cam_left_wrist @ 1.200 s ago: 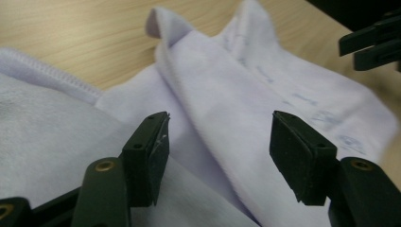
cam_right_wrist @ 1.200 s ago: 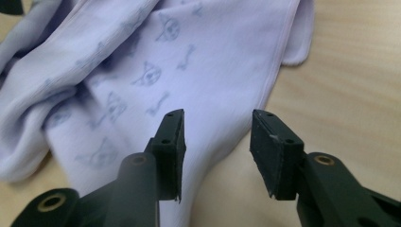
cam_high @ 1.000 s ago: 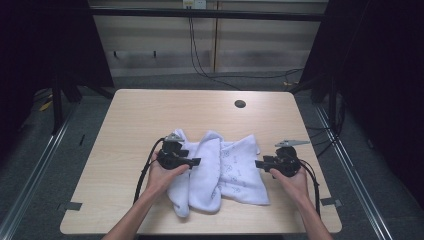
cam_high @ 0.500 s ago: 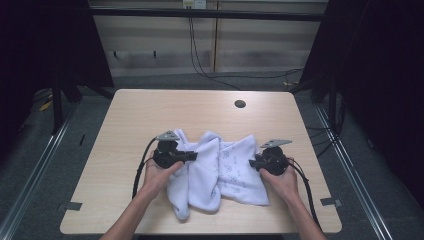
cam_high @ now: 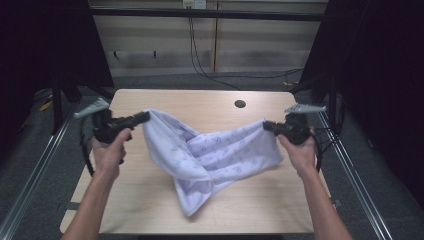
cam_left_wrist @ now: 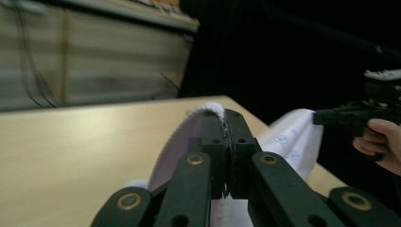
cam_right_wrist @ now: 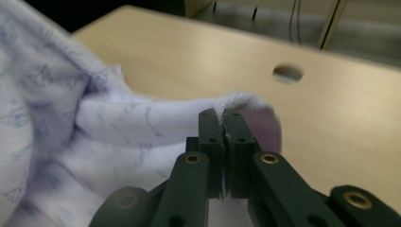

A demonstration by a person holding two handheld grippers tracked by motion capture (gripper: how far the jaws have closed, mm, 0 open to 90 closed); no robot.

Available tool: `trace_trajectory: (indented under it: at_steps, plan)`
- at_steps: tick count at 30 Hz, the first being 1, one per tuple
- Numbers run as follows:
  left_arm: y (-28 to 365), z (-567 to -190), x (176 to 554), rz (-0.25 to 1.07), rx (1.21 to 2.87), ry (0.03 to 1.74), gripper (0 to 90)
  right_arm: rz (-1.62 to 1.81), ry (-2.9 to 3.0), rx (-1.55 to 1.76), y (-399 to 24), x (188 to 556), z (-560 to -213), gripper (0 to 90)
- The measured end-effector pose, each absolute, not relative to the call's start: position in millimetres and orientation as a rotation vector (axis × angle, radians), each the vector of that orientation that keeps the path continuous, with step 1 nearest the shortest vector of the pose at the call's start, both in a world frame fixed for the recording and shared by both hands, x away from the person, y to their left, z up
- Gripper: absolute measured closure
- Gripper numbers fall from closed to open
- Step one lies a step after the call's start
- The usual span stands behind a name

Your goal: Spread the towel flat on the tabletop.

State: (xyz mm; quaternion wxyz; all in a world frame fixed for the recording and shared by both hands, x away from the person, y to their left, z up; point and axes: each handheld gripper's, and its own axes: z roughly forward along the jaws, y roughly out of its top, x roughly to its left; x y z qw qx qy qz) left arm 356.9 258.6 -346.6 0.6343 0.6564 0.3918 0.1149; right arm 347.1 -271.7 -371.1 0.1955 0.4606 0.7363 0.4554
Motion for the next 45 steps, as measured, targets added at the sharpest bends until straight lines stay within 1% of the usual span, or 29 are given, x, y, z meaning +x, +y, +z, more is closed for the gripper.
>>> trace_trajectory:
  at_steps: [2, 4, 5, 6, 7, 9, 11, 13, 15, 17, 18, 19, 20, 21, 23, 24, 25, 27, 28, 29, 30, 31, 32, 33, 34, 35, 36, 41, 45]
  plan:
    - [278, -334, 352, 0.308, 1.440, 0.912, 88.7, 1.280, 2.003, 1.264, -278, 356, -338, 87.9]
    - [294, -325, 349, 0.332, 1.414, 0.913, 88.7, 1.281, 1.986, 1.266, -279, 359, -330, 87.9]
    - [300, -321, 347, 0.347, 1.397, 0.920, 88.7, 1.280, 1.951, 1.258, -282, 369, -312, 87.9]
    - [306, -318, 346, 0.358, 1.387, 0.923, 88.7, 1.280, 1.951, 1.258, -282, 369, -312, 87.9]
    - [313, -313, 341, 0.390, 1.366, 0.938, 88.6, 1.273, 1.916, 1.260, -284, 379, -297, 87.8]
    - [317, -312, 338, 0.418, 1.356, 0.949, 88.6, 1.270, 1.898, 1.259, -285, 383, -292, 87.8]
    - [322, -315, 335, 0.414, 1.361, 0.970, 88.6, 1.294, 1.835, 1.283, -292, 391, -281, 87.3]
    - [322, -323, 336, 0.392, 1.388, 1.002, 88.3, 1.265, 1.821, 1.323, -299, 398, -283, 84.6]
    - [321, -336, 340, 0.371, 1.434, 1.044, 86.9, 1.169, 1.836, 1.389, -304, 405, -296, 69.8]
    - [318, -352, 345, 0.340, 1.482, 1.088, 79.7, 1.124, 1.846, 1.442, -308, 406, -314, 63.7]
    - [317, -359, 346, 0.335, 1.493, 1.104, 77.2, 1.127, 1.877, 1.443, -306, 400, -333, 60.7]
    - [317, -366, 347, 0.330, 1.492, 1.114, 77.2, 1.127, 1.877, 1.443, -306, 400, -333, 60.7]
    - [317, -370, 348, 0.330, 1.494, 1.123, 67.1, 1.151, 1.927, 1.429, -299, 393, -352, 59.0]
    - [316, -375, 349, 0.325, 1.500, 1.132, 63.8, 1.166, 1.941, 1.426, -295, 389, -358, 58.9]
    - [315, -377, 349, 0.331, 1.511, 1.131, 60.1, 1.188, 2.001, 1.402, -282, 380, -375, 58.9]
    - [314, -377, 349, 0.345, 1.517, 1.134, 60.1, 1.188, 2.001, 1.402, -282, 380, -375, 58.9]
    - [314, -378, 348, 0.351, 1.516, 1.142, 54.4, 1.220, 2.060, 1.376, -267, 369, -394, 58.8]
    - [314, -378, 348, 0.362, 1.528, 1.134, 54.2, 1.233, 2.073, 1.370, -262, 365, -400, 58.8]
    - [313, -378, 346, 0.382, 1.548, 1.127, 53.5, 1.245, 2.163, 1.355, -242, 357, -421, 59.7]
    - [313, -378, 346, 0.382, 1.548, 1.127, 52.7, 1.245, 2.163, 1.355, -242, 357, -421, 59.7]
    - [312, -379, 345, 0.379, 1.556, 1.124, 52.7, 1.235, 2.192, 1.342, -234, 354, -429, 60.6]
    - [312, -380, 344, 0.367, 1.555, 1.112, 55.9, 1.254, 2.231, 1.334, -222, 351, -441, 62.8]
    - [311, -382, 342, 0.372, 1.554, 1.108, 67.6, 1.274, 2.306, 1.302, -201, 348, -460, 66.2]
    - [311, -383, 341, 0.376, 1.562, 1.102, 67.6, 1.274, 2.306, 1.302, -201, 348, -460, 66.2]
    - [311, -385, 341, 0.365, 1.564, 1.094, 72.7, 1.273, 2.340, 1.298, -191, 347, -468, 66.1]
    - [311, -386, 340, 0.360, 1.568, 1.088, 80.6, 1.278, 2.379, 1.305, -174, 348, -481, 65.0]
    - [312, -389, 339, 0.355, 1.569, 1.091, 82.9, 1.295, 2.392, 1.308, -167, 348, -486, 63.3]
    - [313, -398, 338, 0.332, 1.568, 1.094, 84.1, 1.260, 2.442, 1.290, -143, 348, -499, 60.8]
    - [313, -408, 335, 0.319, 1.589, 1.108, 80.9, 1.228, 2.444, 1.269, -134, 344, -506, 66.3]
